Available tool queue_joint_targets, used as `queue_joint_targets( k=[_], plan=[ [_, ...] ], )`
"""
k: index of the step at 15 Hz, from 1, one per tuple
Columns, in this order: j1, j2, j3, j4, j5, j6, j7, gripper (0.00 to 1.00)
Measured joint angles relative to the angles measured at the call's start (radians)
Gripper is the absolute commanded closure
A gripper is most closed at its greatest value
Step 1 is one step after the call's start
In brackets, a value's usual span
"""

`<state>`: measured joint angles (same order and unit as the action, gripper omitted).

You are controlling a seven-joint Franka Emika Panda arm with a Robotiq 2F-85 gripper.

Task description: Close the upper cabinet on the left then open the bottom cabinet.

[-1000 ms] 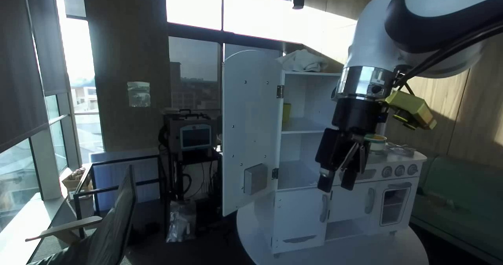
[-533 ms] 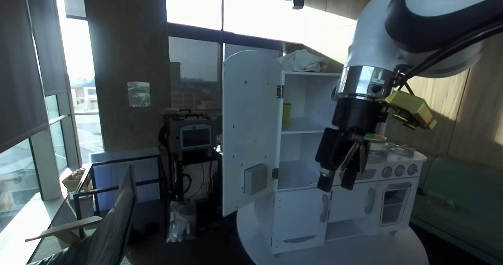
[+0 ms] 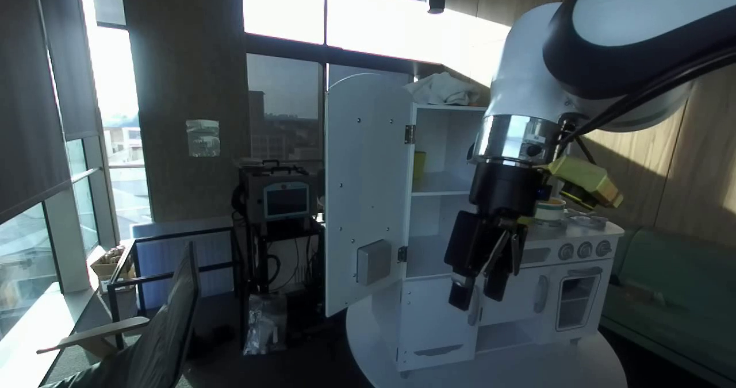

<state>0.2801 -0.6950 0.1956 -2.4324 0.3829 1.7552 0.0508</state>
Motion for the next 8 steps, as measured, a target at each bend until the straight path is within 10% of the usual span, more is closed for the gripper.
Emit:
queue_joint_targets(
  k=[8],
  plan=[
    [0.052,0.227,0.258,0.178,-0.069,0.231,0.077,0.00]
  ],
)
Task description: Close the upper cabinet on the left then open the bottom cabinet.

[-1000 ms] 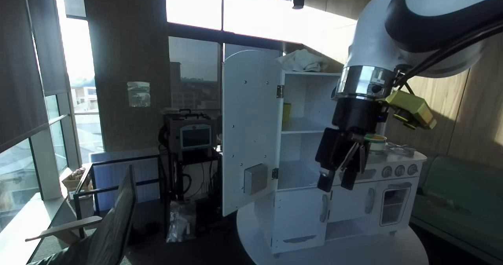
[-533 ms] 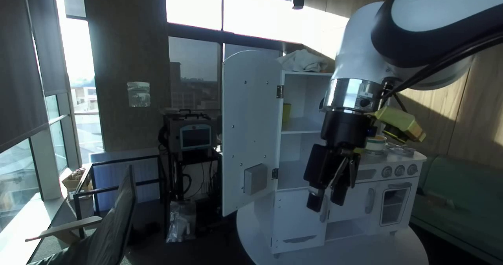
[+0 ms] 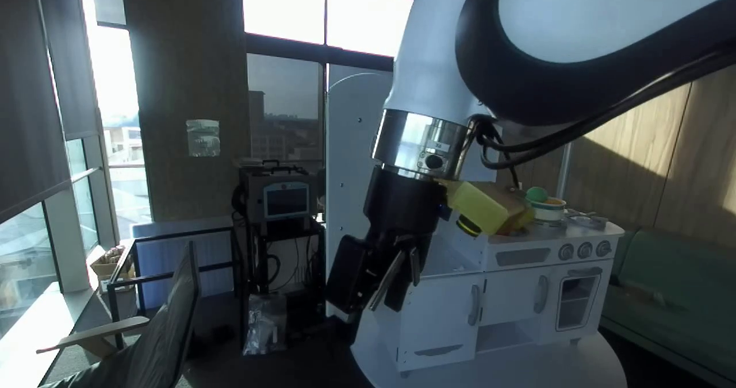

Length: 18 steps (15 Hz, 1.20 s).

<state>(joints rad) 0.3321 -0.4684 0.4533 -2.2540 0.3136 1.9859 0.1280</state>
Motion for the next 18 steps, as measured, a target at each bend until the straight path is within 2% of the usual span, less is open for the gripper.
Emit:
queue_joint_targets(
  k=[3,5,7,11,15,18],
  plan=[
    [-0.017,0.131,0.093,0.154,-0.235,0.011,0.090,0.00],
    [-0.058,0.224,0.154,0.258,-0.404,0.003,0.141,0.00],
    [-0.087,0.320,0.186,0.360,-0.565,-0.013,0.184,0.00],
    [-0.063,0.493,0.176,0.557,-0.792,-0.078,0.216,0.00],
    [0.034,0.597,0.121,0.722,-0.981,-0.136,0.216,0.00],
    [0.106,0.649,0.062,0.816,-1.074,-0.167,0.215,0.00]
  ],
)
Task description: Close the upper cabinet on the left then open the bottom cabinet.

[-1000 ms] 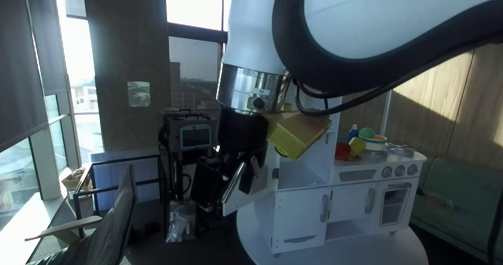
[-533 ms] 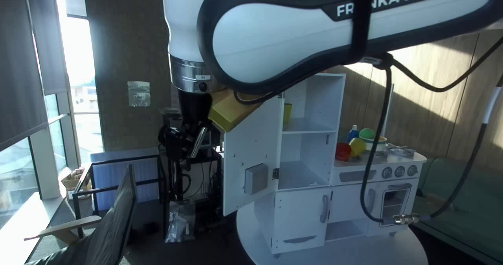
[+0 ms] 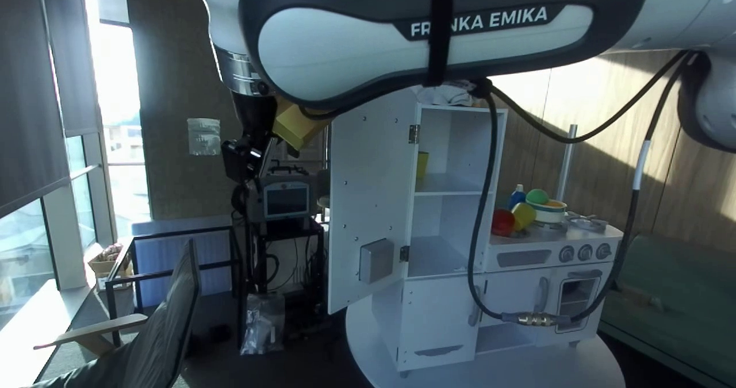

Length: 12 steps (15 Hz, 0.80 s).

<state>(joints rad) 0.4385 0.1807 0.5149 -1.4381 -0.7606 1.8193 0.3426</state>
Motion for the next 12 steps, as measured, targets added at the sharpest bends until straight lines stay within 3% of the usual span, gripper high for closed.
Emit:
queue_joint_targets(
  k=[5,12],
  plan=[
    [0.086,0.084,-0.089,0.133,-0.106,-0.023,0.000,0.00],
    [0.106,0.125,-0.187,0.256,-0.126,-0.068,0.006,0.00]
  ],
)
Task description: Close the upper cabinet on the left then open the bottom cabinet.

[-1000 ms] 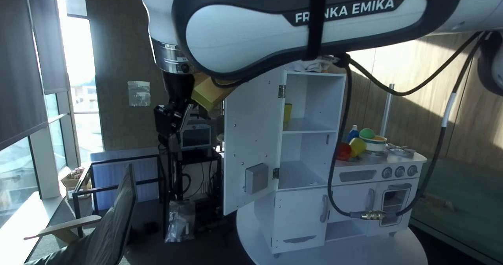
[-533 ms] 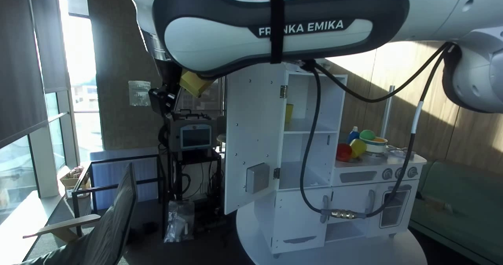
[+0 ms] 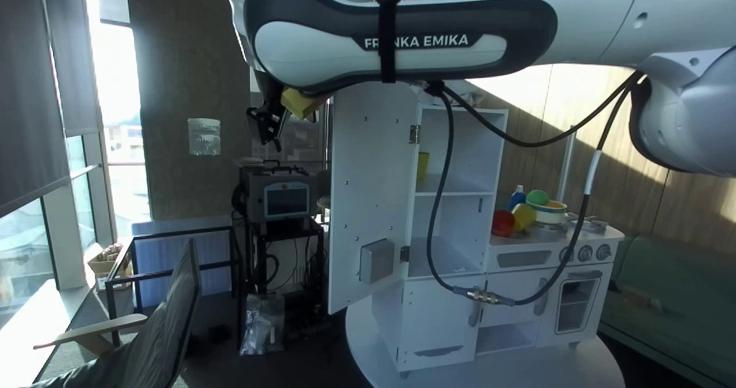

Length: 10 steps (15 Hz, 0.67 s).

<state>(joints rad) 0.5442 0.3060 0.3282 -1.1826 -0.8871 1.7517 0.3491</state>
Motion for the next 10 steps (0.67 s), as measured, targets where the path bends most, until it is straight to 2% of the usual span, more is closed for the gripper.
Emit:
queue_joint_targets(
  k=[10],
  plan=[
    [-0.005,0.008,-0.031,0.010,-0.046,-0.054,0.138,0.00]
  ],
)
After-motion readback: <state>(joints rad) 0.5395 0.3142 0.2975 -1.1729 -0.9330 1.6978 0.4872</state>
